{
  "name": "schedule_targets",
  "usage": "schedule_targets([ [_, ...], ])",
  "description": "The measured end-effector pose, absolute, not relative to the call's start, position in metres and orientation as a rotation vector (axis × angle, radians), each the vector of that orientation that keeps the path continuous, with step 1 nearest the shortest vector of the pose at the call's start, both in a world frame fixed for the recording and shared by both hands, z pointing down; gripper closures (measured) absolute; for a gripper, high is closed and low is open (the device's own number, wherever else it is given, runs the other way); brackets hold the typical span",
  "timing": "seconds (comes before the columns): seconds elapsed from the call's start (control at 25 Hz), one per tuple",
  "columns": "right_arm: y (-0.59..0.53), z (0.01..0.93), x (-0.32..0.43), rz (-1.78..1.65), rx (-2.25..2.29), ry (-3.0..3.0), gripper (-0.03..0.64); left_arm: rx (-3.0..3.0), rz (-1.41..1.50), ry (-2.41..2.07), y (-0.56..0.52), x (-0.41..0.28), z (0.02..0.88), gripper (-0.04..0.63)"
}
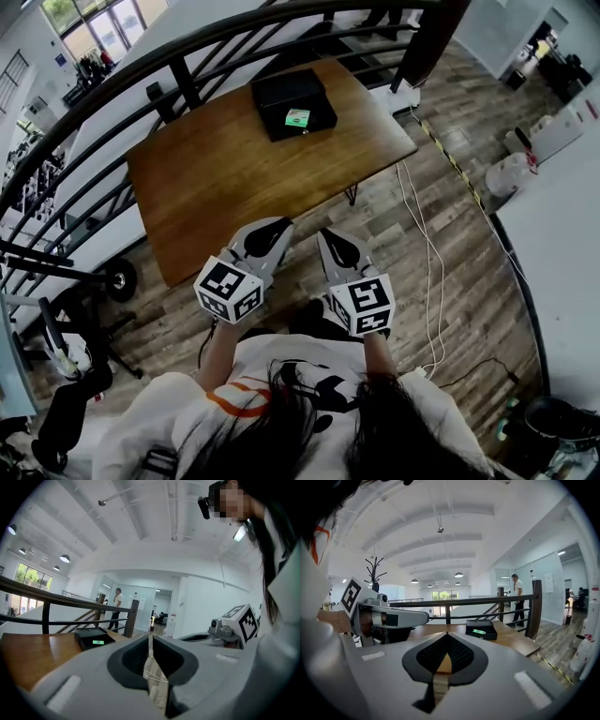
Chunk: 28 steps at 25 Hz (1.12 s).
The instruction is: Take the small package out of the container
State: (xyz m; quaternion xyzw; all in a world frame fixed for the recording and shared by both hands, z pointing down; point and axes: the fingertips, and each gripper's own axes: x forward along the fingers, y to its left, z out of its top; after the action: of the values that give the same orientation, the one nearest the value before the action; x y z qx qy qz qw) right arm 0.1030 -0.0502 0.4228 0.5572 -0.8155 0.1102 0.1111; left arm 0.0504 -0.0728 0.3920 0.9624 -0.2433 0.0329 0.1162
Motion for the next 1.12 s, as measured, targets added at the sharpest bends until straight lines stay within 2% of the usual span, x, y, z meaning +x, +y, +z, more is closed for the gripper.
schedule_targets([
  [0.36,-0.076,0.428,0.164,0.338,1.589,-2.449,0.591,2.798,0.126,-0.81,-0.096,0.101,0.394,0.584],
  [1.12,-0.158,0.448,0.173,0.383,1.499,-2.5,0.591,2.754,0.223,-0.908,-0.17,0.106,0.412,0.584],
])
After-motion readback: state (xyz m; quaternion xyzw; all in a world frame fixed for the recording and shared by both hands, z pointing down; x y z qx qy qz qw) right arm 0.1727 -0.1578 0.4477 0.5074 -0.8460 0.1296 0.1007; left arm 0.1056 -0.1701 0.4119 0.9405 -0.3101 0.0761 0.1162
